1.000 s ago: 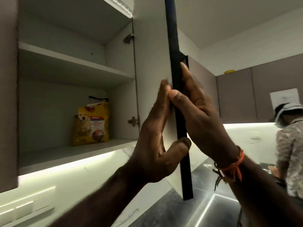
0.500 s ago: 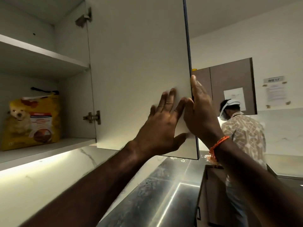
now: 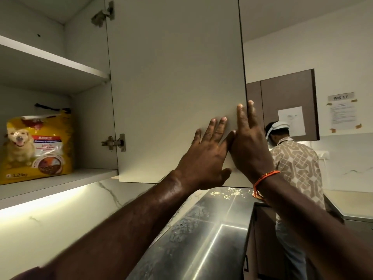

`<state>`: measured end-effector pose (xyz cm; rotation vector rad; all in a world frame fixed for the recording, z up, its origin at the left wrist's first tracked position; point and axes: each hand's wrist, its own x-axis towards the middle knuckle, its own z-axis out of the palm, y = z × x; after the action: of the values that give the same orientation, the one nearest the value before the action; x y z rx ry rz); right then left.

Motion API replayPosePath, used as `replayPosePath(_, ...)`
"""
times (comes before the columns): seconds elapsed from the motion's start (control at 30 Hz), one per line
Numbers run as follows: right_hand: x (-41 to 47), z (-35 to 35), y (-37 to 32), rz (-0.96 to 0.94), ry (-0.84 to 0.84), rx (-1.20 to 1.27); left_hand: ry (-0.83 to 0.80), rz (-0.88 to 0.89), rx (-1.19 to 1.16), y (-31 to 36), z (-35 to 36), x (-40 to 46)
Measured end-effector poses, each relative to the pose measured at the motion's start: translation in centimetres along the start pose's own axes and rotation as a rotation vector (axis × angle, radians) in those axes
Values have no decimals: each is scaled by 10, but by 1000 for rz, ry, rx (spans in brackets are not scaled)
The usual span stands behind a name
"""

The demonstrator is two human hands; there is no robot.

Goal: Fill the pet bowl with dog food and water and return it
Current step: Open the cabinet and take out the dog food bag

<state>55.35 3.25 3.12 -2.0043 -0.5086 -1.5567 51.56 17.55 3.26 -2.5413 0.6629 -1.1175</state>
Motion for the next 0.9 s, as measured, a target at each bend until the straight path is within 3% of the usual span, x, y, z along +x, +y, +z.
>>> replayPosePath(0.17, -12, -4, -37, 12, 112, -27, 61, -68, 48, -13, -22, -31)
replayPosePath(0.3, -25, -4, -90, -58, 199, 87, 169, -174, 107, -29, -51, -72)
replayPosePath(0.5, -42, 11, -185, -117, 101, 505, 210, -380, 334, -74, -109, -159)
replayPosePath(0.9, -85, 73, -372, -217, -86, 927, 81, -854, 749, -166, -217, -328)
